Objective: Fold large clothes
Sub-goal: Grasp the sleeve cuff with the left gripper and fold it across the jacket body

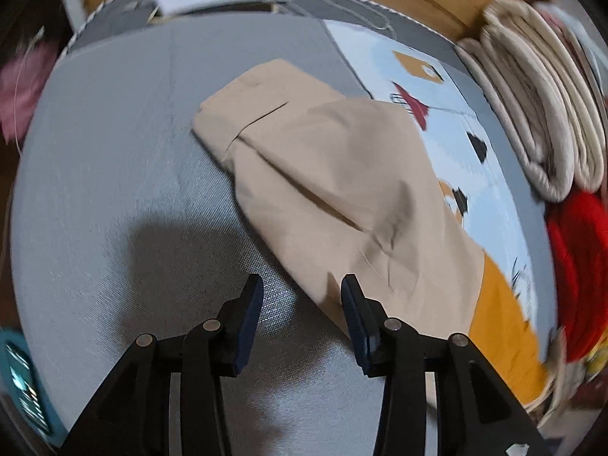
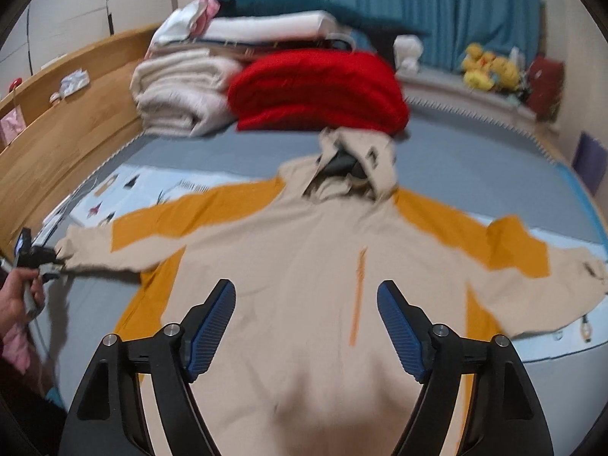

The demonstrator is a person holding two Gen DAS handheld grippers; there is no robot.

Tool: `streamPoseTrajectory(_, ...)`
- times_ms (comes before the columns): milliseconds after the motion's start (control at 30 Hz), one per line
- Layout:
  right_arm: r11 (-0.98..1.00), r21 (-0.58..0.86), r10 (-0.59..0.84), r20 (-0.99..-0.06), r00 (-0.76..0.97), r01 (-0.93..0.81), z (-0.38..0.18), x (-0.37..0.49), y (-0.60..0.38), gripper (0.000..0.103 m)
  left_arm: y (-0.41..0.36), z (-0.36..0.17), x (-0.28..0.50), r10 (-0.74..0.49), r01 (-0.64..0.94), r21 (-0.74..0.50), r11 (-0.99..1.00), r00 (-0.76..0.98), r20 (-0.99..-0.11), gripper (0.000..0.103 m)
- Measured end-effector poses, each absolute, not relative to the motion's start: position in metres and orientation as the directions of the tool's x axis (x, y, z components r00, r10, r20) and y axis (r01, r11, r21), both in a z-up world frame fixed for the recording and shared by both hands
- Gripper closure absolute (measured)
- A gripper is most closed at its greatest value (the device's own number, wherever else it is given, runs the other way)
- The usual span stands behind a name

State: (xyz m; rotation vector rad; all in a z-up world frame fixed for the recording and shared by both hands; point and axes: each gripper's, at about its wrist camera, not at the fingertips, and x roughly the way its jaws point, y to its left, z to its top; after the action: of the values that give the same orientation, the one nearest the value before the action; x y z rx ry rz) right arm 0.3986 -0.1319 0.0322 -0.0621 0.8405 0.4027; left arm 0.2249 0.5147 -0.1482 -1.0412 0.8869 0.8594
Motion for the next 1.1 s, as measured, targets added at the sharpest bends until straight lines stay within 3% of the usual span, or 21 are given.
streamPoseTrajectory(200, 0.919, 0.119, 0.327, -0.762, 0.558, -0.376, 0.023, 0.401, -0.120, 0.025, 0.524, -0.160, 0.223, 0.146, -0.900, -0.365, 0.240, 0.405, -0.903, 0.071)
streamPoseTrajectory(267, 0.922, 0.109, 0.316, -0.766, 0.560, -0.371, 0.023, 0.403, -0.116, 0.025, 0.525, -0.160, 0.226, 0.145, -0.892, -0.382, 0.242, 0.423, -0.894, 0.093)
streamPoseTrajectory(467, 0.940, 0.054, 0.247, -0.787, 0.566, -0.336, 0.021, 0.409, -0.119, 0.027, 0.510, -0.117, 0.253, 0.297, -0.882, -0.303, 0.361, 0.417, -0.859, 0.103)
streamPoseTrajectory(567, 0.950, 0.042, 0.218, -0.798, 0.561, -0.308, 0.019, 0.413, -0.126, 0.042, 0.472, -0.063, 0.293, 0.379, -0.817, -0.278, 0.504, 0.499, -0.780, 0.103)
streamPoseTrajectory(633, 0.958, 0.056, 0.212, -0.801, 0.560, -0.282, 0.017, 0.416, -0.132, 0.073, 0.435, -0.031, 0.323, 0.382, -0.745, -0.270, 0.610, 0.575, -0.724, 0.103)
streamPoseTrajectory(700, 0.962, 0.082, 0.217, -0.807, 0.549, -0.260, 0.013, 0.420, -0.137, 0.081, 0.391, -0.006, 0.351, 0.351, -0.657, -0.266, 0.706, 0.650, -0.674, 0.103)
streamPoseTrajectory(867, 0.968, 0.136, 0.234, -0.800, 0.552, -0.212, 0.015, 0.426, -0.147, 0.076, 0.231, 0.032, 0.412, 0.064, -0.290, -0.294, 0.911, 0.803, -0.593, 0.103)
streamPoseTrajectory(933, 0.964, 0.169, 0.256, -0.794, 0.552, -0.203, 0.017, 0.428, -0.151, 0.053, 0.161, 0.029, 0.425, -0.099, -0.118, -0.310, 0.944, 0.791, -0.604, 0.103)
streamPoseTrajectory(1000, 0.963, 0.184, 0.263, -0.792, 0.550, -0.196, 0.017, 0.430, -0.153, 0.040, 0.110, 0.017, 0.432, -0.231, 0.014, -0.328, 0.945, 0.738, -0.634, 0.101)
streamPoseTrajectory(1067, 0.962, 0.185, 0.265, -0.799, 0.540, -0.199, 0.015, 0.433, -0.154, 0.036, 0.062, -0.008, 0.440, -0.374, 0.153, -0.357, 0.922, 0.593, -0.713, 0.087)
streamPoseTrajectory(1100, 0.963, 0.186, 0.264, -0.801, 0.537, -0.197, 0.015, 0.434, -0.155, 0.036, 0.049, -0.020, 0.441, -0.407, 0.188, -0.365, 0.912, 0.525, -0.748, 0.087)
